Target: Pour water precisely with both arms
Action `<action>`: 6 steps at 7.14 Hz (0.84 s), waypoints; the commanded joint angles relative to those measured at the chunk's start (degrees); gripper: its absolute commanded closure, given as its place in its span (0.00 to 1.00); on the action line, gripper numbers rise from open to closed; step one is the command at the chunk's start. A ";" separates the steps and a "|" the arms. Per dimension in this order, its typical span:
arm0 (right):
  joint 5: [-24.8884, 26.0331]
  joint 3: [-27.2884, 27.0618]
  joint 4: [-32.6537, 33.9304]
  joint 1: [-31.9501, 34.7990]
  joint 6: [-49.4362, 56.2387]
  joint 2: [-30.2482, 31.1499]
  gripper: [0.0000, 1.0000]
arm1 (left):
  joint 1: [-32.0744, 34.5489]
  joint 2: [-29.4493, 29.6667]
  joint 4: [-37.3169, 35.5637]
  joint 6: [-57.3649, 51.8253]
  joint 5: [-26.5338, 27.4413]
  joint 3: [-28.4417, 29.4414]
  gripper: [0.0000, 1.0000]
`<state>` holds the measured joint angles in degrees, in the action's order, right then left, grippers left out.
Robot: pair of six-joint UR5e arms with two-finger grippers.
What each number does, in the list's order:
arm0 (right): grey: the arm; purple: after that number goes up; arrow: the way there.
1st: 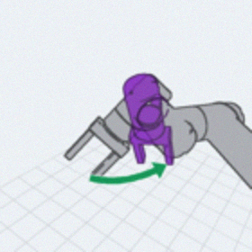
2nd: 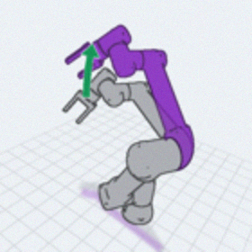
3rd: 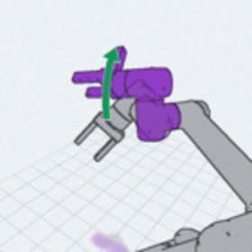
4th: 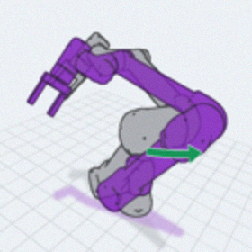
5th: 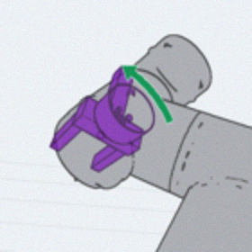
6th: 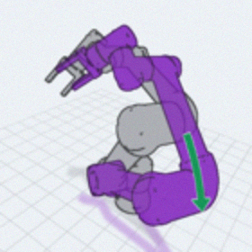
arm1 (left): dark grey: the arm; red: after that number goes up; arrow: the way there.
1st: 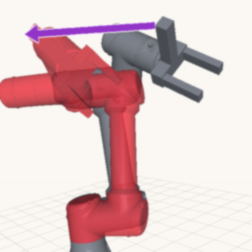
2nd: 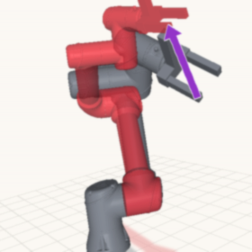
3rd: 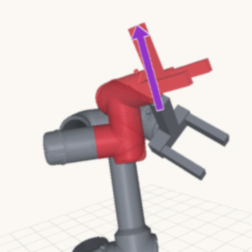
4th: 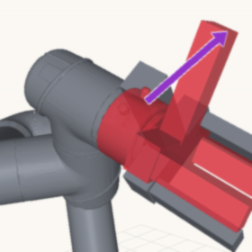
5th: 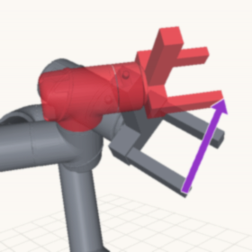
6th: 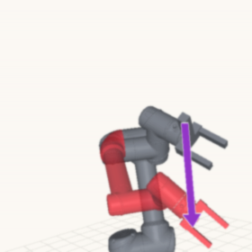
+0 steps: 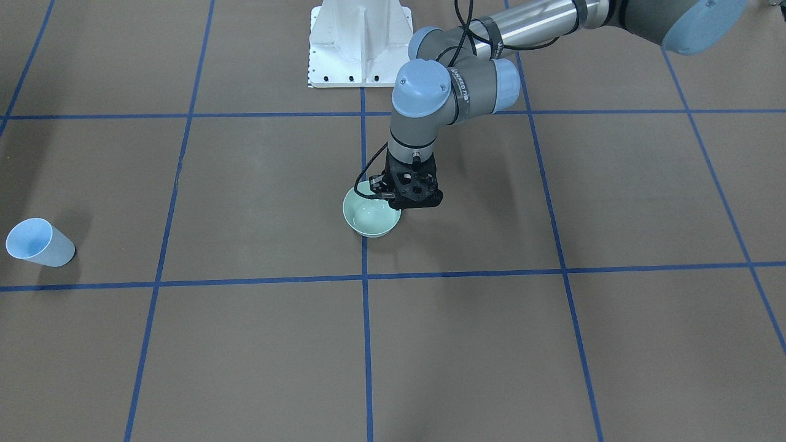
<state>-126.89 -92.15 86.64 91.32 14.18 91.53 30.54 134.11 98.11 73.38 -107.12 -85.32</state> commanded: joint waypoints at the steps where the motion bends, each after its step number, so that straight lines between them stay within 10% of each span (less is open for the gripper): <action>1: 0.06 0.04 -0.07 0.00 -0.03 -0.04 0.00 | 0.74 0.28 -0.29 -0.60 -0.46 -1.85 1.00; 6: -3.52 0.48 0.20 0.00 -0.47 -0.04 0.00 | 11.70 -15.65 -0.29 -18.21 -12.55 -15.27 1.00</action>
<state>-128.44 -91.99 86.85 91.28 13.79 91.49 38.75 125.48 97.76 61.49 -116.10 -95.65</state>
